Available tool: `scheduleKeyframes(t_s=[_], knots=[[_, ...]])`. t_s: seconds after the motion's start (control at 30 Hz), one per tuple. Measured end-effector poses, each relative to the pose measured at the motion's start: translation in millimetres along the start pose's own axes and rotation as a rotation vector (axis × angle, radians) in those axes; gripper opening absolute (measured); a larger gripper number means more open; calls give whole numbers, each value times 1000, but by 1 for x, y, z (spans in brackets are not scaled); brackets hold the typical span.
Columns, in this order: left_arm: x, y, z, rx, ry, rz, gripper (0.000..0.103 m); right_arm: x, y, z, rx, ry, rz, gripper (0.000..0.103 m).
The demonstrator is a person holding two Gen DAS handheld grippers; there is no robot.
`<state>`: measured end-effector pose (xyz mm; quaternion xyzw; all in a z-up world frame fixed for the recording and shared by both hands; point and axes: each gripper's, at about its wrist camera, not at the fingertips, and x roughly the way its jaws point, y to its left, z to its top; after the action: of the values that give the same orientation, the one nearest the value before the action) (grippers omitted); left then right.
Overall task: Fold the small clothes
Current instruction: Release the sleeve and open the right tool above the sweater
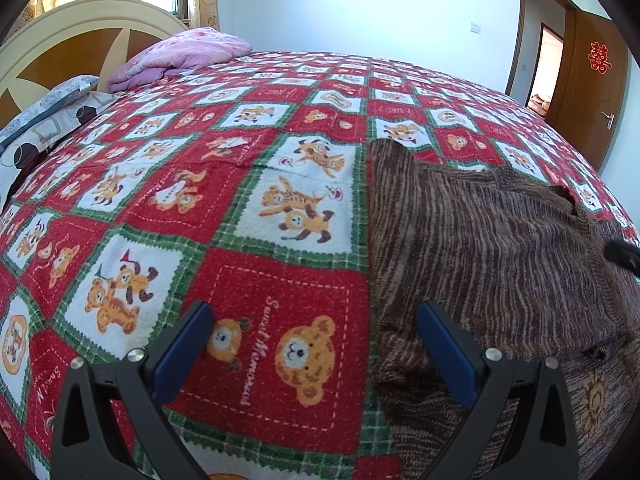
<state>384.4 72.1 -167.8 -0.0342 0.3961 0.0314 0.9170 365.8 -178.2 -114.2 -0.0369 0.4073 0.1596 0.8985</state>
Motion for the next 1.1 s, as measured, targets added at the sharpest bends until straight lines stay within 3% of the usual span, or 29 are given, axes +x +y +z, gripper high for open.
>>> scheduleKeyframes(t_s=[0.1,0.3,0.43,0.57,0.63,0.87,1.1], knots=[[0,-1,0,6,-1,8,103,12,10,-19,-28,81,11,35],[-3,-1,-3,10,1,15,103,3,8,-26,-20,87,17,35],[-4,-1,-3,11,3,16,103,-12,-4,-16,49,-16,-10,35],[-4,-2,-4,13,3,17,103,14,-8,-25,33,85,-45,35],[-4,-2,-4,16,4,19,103,9,-4,-30,-5,57,-53,35],[-7,-4,-8,26,5,20,103,6,-12,-34,24,40,-9,37],[-12,-5,-10,26,18,16,103,-23,-21,-48,83,24,-7,44]])
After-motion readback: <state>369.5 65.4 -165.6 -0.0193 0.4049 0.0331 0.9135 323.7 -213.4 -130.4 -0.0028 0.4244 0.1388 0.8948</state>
